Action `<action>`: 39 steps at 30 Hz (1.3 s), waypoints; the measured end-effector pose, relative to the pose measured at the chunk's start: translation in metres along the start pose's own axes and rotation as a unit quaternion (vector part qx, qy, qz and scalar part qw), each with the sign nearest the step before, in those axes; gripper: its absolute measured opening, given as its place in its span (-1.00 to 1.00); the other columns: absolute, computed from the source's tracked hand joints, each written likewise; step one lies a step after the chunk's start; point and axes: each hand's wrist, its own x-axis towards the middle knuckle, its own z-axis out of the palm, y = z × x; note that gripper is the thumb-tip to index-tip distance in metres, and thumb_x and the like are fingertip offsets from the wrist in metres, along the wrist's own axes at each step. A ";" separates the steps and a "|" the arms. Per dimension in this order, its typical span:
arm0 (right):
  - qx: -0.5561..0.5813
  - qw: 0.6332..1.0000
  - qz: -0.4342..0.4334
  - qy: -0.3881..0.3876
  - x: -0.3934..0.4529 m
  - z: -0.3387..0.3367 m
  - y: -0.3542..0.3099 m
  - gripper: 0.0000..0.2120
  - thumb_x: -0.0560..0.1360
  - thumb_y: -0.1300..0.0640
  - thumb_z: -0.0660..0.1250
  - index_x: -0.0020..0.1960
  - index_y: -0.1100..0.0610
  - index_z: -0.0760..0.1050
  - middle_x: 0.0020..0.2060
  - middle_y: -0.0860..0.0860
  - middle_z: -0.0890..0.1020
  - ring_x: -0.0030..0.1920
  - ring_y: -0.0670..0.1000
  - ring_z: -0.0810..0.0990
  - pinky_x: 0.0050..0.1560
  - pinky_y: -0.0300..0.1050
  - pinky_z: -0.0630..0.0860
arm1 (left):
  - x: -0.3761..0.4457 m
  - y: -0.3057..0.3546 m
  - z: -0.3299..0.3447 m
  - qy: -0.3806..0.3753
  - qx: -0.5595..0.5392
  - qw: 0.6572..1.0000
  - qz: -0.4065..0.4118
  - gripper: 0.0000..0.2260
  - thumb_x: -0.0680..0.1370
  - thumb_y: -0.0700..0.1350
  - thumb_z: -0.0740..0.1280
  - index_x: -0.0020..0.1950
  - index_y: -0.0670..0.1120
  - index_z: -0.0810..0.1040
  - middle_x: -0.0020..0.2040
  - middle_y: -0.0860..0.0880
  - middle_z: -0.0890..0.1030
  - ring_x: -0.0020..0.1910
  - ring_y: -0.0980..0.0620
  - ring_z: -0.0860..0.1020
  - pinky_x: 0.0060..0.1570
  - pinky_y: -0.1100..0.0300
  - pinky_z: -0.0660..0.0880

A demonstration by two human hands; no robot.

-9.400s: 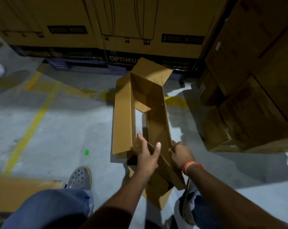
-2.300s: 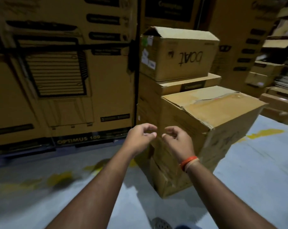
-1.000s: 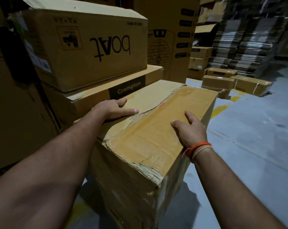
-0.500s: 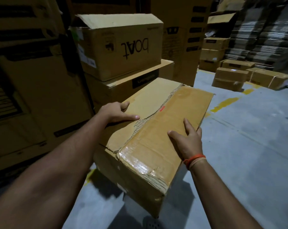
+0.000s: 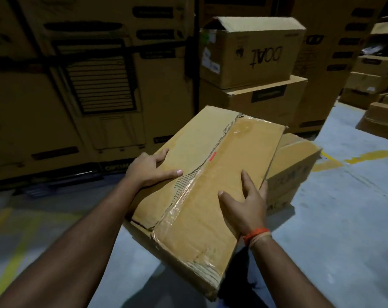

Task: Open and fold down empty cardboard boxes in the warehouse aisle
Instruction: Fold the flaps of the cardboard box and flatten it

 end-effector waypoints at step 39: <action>-0.381 0.745 -0.030 -0.546 0.016 0.347 0.228 -0.04 0.48 -0.08 0.47 0.62 -0.24 -0.13 0.55 0.11 -0.43 0.60 0.28 -0.06 0.54 0.14 0.22 | -0.069 -0.313 0.292 -0.263 -0.050 0.882 -0.388 0.14 0.42 0.19 0.53 0.62 0.21 -0.34 0.46 -0.39 0.22 0.32 -0.34 0.47 0.34 0.00 0.44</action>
